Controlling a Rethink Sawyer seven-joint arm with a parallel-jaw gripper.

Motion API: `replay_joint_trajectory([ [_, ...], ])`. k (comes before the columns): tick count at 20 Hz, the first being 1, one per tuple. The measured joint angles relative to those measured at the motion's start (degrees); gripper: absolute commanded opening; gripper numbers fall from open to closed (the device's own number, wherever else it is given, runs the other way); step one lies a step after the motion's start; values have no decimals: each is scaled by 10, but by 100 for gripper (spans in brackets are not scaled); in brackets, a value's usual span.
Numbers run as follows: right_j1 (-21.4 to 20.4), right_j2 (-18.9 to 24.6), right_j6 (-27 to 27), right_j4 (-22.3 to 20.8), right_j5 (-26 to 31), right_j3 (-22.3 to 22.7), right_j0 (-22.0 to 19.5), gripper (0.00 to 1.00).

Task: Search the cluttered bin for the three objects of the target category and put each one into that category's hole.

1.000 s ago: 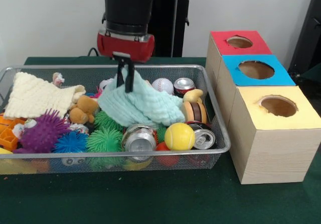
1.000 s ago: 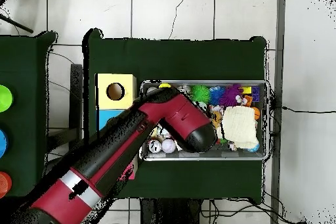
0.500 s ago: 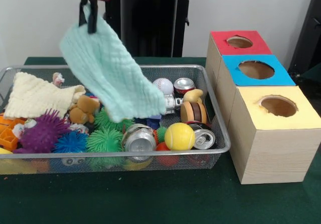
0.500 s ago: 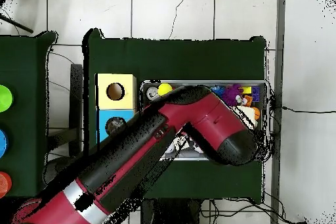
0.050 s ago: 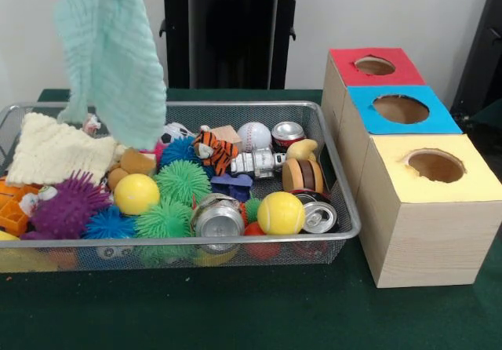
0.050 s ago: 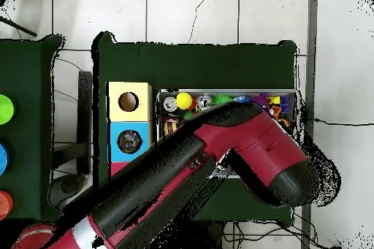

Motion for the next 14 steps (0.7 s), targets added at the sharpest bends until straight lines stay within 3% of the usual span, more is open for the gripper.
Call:
replay_joint_trajectory([
  [7,-32,3,0,-1,3,38,0,0],
  [14,-43,25,0,17,46,62,0,0],
])
